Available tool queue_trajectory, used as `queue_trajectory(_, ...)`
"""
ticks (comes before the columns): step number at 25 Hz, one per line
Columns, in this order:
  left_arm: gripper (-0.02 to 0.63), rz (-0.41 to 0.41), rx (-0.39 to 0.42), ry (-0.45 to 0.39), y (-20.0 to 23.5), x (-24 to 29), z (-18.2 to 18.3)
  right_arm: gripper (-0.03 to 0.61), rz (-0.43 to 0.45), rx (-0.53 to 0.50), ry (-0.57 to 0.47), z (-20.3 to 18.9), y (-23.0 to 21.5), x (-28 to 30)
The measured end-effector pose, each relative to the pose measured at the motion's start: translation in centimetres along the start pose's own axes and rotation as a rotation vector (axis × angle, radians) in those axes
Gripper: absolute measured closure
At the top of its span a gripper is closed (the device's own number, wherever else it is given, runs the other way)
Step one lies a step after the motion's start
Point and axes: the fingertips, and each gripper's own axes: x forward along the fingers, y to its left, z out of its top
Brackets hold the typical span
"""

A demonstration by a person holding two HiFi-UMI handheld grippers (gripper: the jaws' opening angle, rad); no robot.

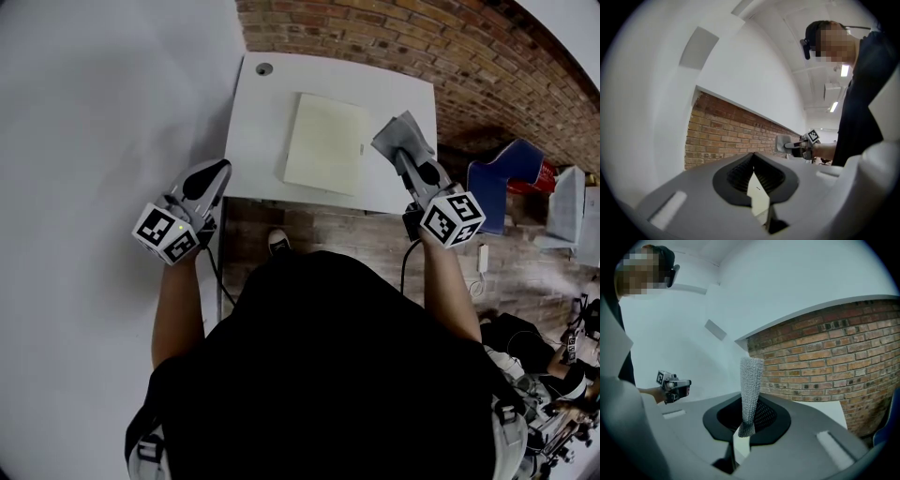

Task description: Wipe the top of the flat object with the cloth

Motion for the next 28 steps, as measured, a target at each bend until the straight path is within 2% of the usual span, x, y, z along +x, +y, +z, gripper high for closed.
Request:
queue_trajectory(12, 0.612, -0.051, -0.013, -0.003, 3.5, -1.4, 0.7, 0.566, -0.048, -0.007, 0.0, 0.8, 2.6, 2.3)
queue_trajectory(17, 0.612, -0.08, -0.062, -0.012, 5.4, -1.5, 0.3, 0.566, -0.078, -0.01, -0.005, 0.8, 3.8, 2.9)
queue_trajectory(28, 0.612, -0.117, -0.105, -0.026, 6.5, -1.5, 0.2, 0.566, -0.077, -0.009, 0.001, 0.5, 5.1, 4.3)
